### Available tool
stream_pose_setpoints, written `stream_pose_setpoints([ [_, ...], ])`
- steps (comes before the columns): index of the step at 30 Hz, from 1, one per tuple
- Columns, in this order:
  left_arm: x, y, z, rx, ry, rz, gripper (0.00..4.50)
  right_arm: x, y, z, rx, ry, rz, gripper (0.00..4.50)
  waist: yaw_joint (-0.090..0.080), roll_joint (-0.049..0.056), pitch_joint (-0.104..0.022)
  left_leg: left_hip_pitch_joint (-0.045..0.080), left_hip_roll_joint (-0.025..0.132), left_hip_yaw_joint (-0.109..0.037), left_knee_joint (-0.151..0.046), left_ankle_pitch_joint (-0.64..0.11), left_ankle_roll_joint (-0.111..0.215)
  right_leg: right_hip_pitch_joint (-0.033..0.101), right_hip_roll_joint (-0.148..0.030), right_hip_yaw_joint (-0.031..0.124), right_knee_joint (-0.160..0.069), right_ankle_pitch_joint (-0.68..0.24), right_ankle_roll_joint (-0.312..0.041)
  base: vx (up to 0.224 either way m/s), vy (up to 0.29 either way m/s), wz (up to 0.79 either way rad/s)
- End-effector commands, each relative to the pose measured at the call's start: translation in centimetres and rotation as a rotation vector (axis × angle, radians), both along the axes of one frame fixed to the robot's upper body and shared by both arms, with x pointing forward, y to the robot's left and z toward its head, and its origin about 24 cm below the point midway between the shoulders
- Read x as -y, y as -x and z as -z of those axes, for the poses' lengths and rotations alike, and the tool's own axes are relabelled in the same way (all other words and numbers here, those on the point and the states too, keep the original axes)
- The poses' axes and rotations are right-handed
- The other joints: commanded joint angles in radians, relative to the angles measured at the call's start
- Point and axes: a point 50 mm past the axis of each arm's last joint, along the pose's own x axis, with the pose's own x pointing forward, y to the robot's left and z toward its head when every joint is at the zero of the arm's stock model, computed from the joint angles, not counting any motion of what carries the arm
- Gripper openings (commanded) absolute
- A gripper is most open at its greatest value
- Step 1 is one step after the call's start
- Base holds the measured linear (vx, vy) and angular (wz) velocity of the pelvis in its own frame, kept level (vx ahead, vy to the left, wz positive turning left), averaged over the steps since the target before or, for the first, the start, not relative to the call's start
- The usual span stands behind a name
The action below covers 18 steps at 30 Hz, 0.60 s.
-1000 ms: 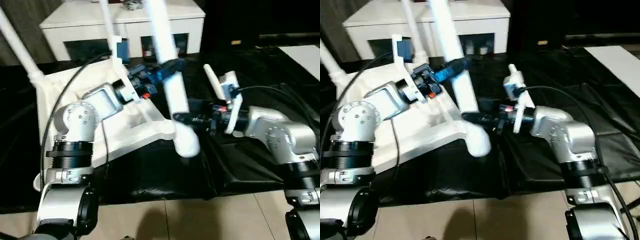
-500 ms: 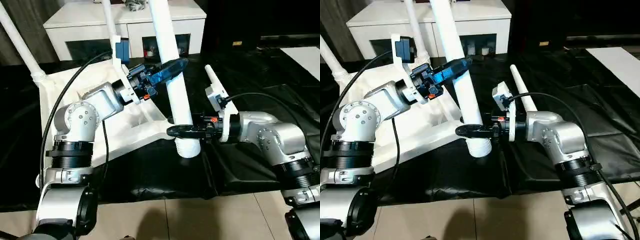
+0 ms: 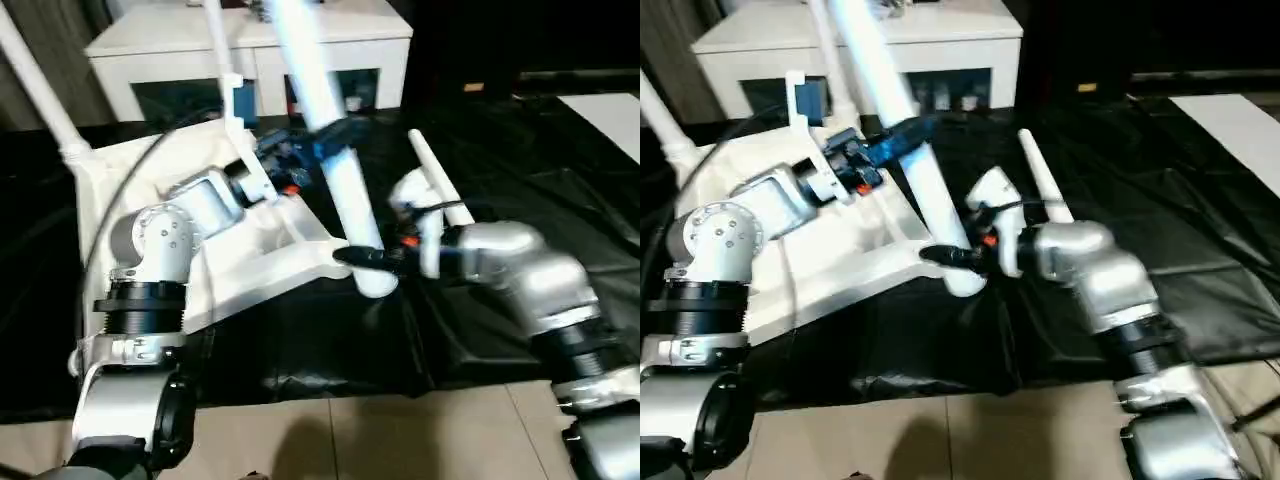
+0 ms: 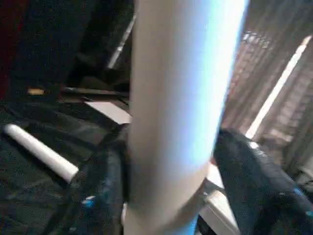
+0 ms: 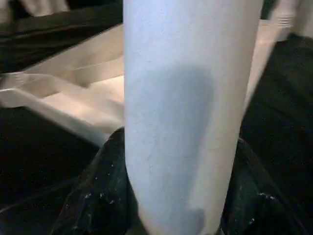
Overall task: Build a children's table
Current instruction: Pick table leg
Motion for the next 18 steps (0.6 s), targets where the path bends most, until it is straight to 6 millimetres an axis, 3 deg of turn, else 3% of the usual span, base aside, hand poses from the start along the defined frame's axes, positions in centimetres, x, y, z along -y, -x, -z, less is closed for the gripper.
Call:
stream_pose_setpoints([
  [1, -0.3, -0.7, -0.9, 0.06, -0.042, -0.14, 3.11, 0.4, -0.9, -0.4, 0.074, -0.013, 0.167, 1.89, -0.002, -0.014, -0.081, 0.006, -0.001, 0.011, -0.064, -0.093, 0.032, 0.07, -0.04, 0.03, -0.061, -0.128, -0.218, 0.0, 0.0, 0.0],
  [4, -0.3, -0.9, -0.6, 0.04, -0.031, -0.206, 3.13, 0.0, -1.2, -0.3, 0.097, -0.051, 0.259, 1.89, -0.004, -0.011, -0.083, 0.007, -0.002, 0.012, -0.063, -0.093, 0.028, 0.071, -0.04, 0.031, -0.056, -0.111, -0.219, 0.0, 0.0, 0.0],
  [5, -0.3, -1.1, -0.5, 0.028, -0.028, -0.226, 3.13, -0.3, -1.2, -0.2, 0.104, -0.05, 0.267, 1.89, -0.003, -0.015, -0.083, 0.007, -0.004, 0.013, -0.063, -0.098, 0.029, 0.072, -0.038, 0.03, -0.057, -0.106, -0.221, 0.0, 0.0, 0.0],
  [7, -0.1, -1.1, -0.2, 0.019, -0.033, -0.227, 2.79, -0.7, -1.1, -0.1, 0.107, -0.045, 0.255, 1.89, -0.002, -0.012, -0.083, 0.007, -0.003, 0.013, -0.063, -0.099, 0.034, 0.072, -0.039, 0.03, -0.056, -0.1, -0.222, 0.0, 0.0, 0.0],
  [9, 0.4, -1.1, 0.1, 0.021, -0.037, -0.219, 2.8, -1.1, -1.0, 0.1, 0.106, -0.05, 0.247, 1.89, -0.003, -0.016, -0.082, 0.007, -0.004, 0.015, -0.064, -0.105, 0.038, 0.071, -0.038, 0.031, -0.059, -0.107, -0.222, 0.0, 0.0, 0.0],
  [12, 0.8, -1.0, 0.2, 0.024, -0.033, -0.203, 2.49, -1.4, -0.9, 0.1, 0.116, -0.046, 0.242, 1.89, -0.002, -0.014, -0.082, 0.007, -0.004, 0.014, -0.063, -0.107, 0.042, 0.071, -0.039, 0.031, -0.059, -0.105, -0.222, 0.0, 0.0, 0.0],
  [16, 1.5, -0.9, 0.2, 0.016, -0.027, -0.166, 2.44, -2.0, -0.6, 0.3, 0.119, -0.028, 0.208, 1.89, -0.003, -0.014, -0.082, 0.006, -0.003, 0.014, -0.064, -0.112, 0.041, 0.072, -0.039, 0.031, -0.058, -0.109, -0.224, 0.0, 0.0, 0.0],
  [18, 1.4, -0.9, 0.3, 0.005, -0.027, -0.168, 2.05, -2.1, -0.6, 0.3, 0.125, -0.024, 0.2, 1.89, -0.004, -0.013, -0.081, 0.007, -0.003, 0.014, -0.064, -0.116, 0.042, 0.071, -0.039, 0.031, -0.059, -0.111, -0.224, 0.0, 0.0, 0.0],
])
